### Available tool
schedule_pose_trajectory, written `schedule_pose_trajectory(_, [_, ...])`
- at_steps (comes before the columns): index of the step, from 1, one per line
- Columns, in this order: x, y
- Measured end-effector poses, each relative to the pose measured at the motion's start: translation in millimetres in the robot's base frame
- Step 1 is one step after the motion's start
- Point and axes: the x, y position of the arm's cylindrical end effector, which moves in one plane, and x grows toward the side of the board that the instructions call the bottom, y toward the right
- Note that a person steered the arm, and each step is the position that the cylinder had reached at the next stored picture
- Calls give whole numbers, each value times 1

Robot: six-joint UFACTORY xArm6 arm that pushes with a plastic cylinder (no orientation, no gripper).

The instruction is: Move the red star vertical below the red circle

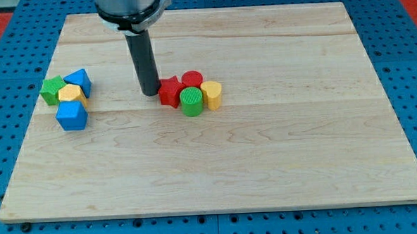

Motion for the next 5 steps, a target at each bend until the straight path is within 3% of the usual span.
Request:
schedule_pose_trajectory(2, [1, 32])
schedule_pose_trajectory(5, [45, 90])
